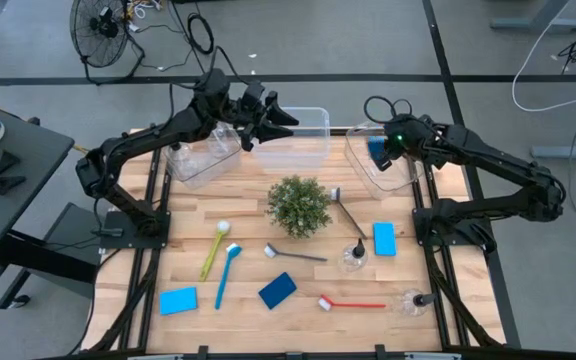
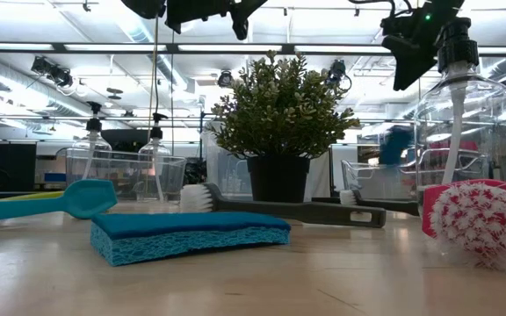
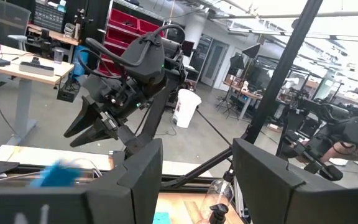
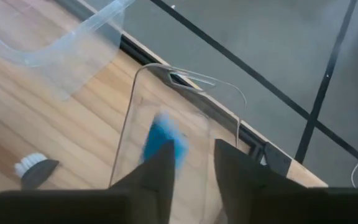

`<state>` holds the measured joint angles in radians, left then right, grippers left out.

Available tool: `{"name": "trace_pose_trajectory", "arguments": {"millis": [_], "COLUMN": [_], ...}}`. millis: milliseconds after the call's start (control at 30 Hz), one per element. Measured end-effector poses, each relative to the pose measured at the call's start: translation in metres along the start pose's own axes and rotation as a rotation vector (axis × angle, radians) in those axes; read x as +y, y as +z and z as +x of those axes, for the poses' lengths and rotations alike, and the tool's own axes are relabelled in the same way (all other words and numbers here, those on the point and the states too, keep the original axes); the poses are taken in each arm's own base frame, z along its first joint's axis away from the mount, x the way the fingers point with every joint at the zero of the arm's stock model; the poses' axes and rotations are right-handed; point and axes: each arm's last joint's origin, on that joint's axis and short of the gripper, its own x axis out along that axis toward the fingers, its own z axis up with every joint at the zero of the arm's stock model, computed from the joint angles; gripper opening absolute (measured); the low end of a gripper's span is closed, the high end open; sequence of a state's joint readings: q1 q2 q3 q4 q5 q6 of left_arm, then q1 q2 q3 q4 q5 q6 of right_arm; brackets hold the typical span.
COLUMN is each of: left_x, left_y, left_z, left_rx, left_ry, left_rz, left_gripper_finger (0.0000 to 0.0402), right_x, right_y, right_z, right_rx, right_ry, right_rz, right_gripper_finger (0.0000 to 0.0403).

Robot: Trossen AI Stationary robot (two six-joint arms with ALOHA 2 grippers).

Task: Pick & Place Kitchen Sink Supplies
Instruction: Put the green dish brush into the white bin

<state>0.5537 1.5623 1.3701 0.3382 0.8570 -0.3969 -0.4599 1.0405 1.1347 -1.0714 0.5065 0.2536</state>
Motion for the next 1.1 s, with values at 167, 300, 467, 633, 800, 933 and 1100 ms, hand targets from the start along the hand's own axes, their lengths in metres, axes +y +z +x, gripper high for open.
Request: {"name": "trace_pose_trajectory", "arguments": {"millis": [167,300,467,633,800,933,1100], "left_x": [0.000,0.000,0.000,-0.001,-0.006,-0.011,-0.019], "left_y": [0.000,0.000,0.000,-0.001,-0.004,-0.010,-0.019], "left_z": [0.000,0.000,0.000,0.000,0.005,0.012,0.020], "left_rx": [0.000,0.000,0.000,0.014,0.042,0.074,0.124], "left_ry": [0.000,0.000,-0.001,-0.034,-0.073,-0.090,-0.109], "left_rz": [0.000,-0.002,-0.004,-0.010,-0.028,-0.053,-0.103], "left_gripper_finger": [0.0197,0.0197,0.0197,0.0197,0.0197,0.0197,0.0197], "right_x": [-0.001,-0.001,0.001,0.003,0.008,0.012,0.019], "right_y": [0.000,0.000,-0.001,-0.005,-0.007,-0.008,-0.008], "right_z": [0.000,0.000,0.000,0.000,-0.002,-0.003,-0.008], "right_rx": [0.001,0.003,0.028,0.087,0.140,0.169,0.163], "right_ry": [-0.003,0.004,0.075,0.172,0.341,0.481,0.596], "right_rz": [0.004,0.004,0.000,-0.014,-0.012,-0.026,-0.066], "right_gripper_finger": [0.0167,0.0196,0.0215,0.0220,0.0217,0.0213,0.0212]}}
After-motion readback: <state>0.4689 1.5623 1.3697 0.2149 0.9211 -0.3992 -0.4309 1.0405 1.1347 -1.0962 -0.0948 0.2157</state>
